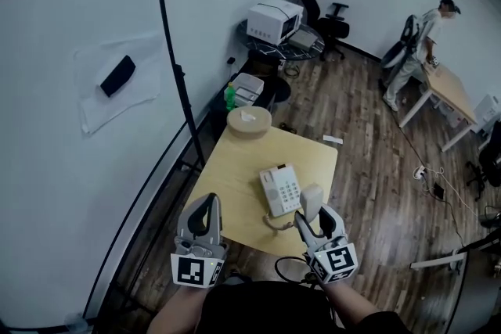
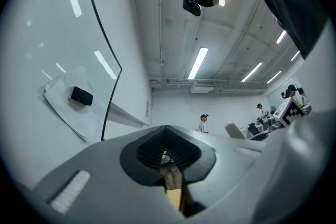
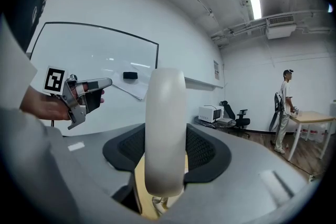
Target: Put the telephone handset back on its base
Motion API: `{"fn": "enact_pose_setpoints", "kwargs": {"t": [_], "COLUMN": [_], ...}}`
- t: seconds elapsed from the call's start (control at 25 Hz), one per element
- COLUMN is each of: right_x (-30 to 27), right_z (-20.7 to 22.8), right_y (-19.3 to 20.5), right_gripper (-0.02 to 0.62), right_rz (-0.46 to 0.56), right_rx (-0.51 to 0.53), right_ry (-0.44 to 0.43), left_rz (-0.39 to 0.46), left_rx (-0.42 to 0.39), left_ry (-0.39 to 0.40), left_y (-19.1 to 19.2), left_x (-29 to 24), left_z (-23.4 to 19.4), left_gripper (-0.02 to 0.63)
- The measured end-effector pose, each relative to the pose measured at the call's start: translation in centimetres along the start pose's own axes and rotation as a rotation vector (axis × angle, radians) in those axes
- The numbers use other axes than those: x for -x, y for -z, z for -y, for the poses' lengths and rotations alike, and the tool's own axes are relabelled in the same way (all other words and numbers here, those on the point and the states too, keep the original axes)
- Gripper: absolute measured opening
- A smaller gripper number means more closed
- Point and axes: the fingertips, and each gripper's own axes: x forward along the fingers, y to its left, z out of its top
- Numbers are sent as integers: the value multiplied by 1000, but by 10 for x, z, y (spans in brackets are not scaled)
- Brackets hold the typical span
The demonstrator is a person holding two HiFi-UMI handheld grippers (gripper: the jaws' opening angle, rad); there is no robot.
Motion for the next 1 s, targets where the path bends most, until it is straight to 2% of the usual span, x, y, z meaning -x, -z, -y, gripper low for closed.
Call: {"fn": "enact_pose_setpoints", "kwargs": {"t": [0.2, 0.48, 0.68, 1.0], "right_x": [-26, -58, -75, -109], "right_z": [2, 13, 23, 37], "right_y": [-1, -6, 9, 38], "right_gripper": [222, 222, 222, 222], "right_rz": [-23, -38, -61, -133], "right_rx": [21, 8, 12, -15], "right_ry": [43, 59, 2, -32], "left_rz": [5, -8, -21, -62], "left_rx": [19, 50, 39, 44], "left_ry": [40, 42, 26, 2], "left_y": [12, 33, 36, 57], "left_x": [-21, -41, -49, -50], "left_z": [-22, -31, -26, -20], "left_gripper": [0, 0, 0, 0]}}
